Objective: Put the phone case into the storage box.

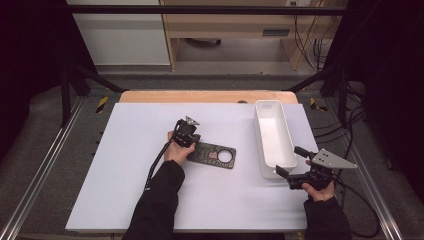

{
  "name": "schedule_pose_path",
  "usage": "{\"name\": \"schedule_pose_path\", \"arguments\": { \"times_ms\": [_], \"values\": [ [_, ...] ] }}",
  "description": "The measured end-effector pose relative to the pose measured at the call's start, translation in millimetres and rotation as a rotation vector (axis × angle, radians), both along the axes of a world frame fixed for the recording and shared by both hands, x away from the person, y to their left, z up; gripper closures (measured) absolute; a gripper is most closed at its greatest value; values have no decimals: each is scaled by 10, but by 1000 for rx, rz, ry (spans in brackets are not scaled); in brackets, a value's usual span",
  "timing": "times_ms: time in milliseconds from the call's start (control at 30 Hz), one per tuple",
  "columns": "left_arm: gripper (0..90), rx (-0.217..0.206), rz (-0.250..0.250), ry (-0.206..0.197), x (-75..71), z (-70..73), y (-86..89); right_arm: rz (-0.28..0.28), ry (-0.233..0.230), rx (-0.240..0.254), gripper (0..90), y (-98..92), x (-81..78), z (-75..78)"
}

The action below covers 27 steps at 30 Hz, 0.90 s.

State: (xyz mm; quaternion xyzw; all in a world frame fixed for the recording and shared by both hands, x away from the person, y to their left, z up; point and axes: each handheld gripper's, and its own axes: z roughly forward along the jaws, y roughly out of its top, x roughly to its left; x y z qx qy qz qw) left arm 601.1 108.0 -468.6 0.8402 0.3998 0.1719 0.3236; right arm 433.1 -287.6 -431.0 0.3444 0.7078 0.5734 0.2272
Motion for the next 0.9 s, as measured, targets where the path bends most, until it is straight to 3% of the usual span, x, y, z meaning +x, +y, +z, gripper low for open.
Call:
{"name": "schedule_pose_path", "arguments": {
  "times_ms": [233,800,900],
  "values": [
    [892,31,-38,5,-88,18,19,0,-2,1,4,-3,-3,5],
    [892,19,-85,11,-441,10,117,0,-2,1,4,2,-7,7],
    [892,18,-92,-4,-511,26,124,0,-2,-3,4,5,-6,5]
  ]
}}
